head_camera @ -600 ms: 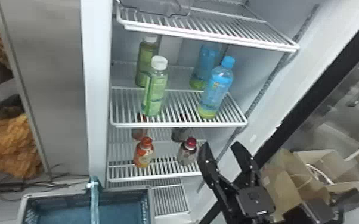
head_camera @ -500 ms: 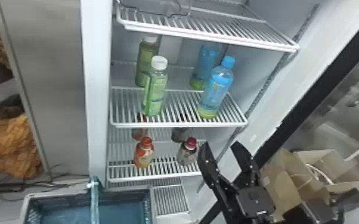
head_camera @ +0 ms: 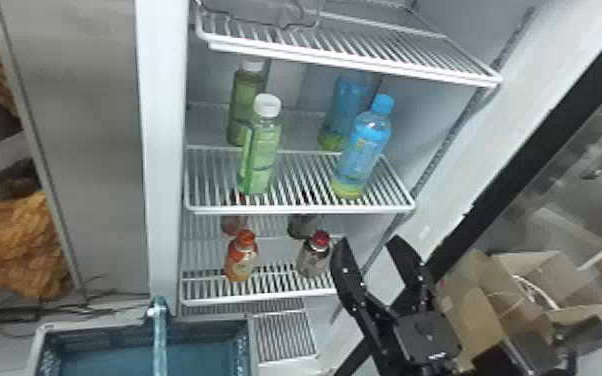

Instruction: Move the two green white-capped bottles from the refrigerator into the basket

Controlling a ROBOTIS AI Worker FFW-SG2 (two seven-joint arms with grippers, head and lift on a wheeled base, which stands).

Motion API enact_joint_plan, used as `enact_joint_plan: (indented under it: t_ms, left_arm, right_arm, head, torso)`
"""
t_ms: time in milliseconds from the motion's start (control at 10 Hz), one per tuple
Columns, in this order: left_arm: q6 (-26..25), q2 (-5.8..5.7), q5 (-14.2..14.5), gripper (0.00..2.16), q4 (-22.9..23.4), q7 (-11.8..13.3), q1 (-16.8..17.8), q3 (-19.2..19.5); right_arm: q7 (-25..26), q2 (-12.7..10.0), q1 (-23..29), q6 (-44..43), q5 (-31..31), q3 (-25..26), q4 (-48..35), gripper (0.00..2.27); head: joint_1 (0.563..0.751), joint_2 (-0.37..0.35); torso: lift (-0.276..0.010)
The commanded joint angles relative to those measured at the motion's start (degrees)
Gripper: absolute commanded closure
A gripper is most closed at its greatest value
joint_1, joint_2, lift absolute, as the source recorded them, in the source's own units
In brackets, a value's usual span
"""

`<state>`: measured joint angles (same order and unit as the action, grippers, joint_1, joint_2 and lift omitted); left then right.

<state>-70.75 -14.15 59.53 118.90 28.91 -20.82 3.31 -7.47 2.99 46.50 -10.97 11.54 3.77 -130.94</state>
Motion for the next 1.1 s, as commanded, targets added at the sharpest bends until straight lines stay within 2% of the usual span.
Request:
enact_joint_plan:
  t_ms: [0,200,600,800,1000]
  left_arm:
    - [-0.1,0.0,0.0,1.2,0.0,0.0,0.0,0.0]
    - [-0.1,0.0,0.0,1.2,0.0,0.0,-0.1,0.2]
    - [0.0,0.0,0.0,1.2,0.0,0.0,-0.1,0.2]
    - [0.0,0.0,0.2,1.2,0.0,0.0,-0.3,0.3]
    - [0.0,0.09,0.2,1.2,0.0,0.0,-0.3,0.2]
  right_arm:
    - [0.0,0.0,-0.1,0.0,0.0,0.0,0.1,0.36]
    - [0.0,0.1,-1.2,0.0,-0.9,0.0,0.8,0.36]
    - [-0.3,1.1,-6.8,1.3,-1.4,-0.5,5.3,0.33]
    - [-4.3,1.9,-12.5,3.4,-1.8,-0.5,9.8,0.15]
    - [-5.2,2.4,-17.0,3.9,-3.1,-1.3,13.0,0.09]
  head:
    - [0.695,-0.35]
    - [0.695,-0.35]
    - [0.695,-0.35]
    - [0.695,-0.338]
    - [0.695,-0.303]
  torso:
    - [-0.004]
    - [-0.004]
    - [-0.004]
    - [-0.004]
    - [-0.004]
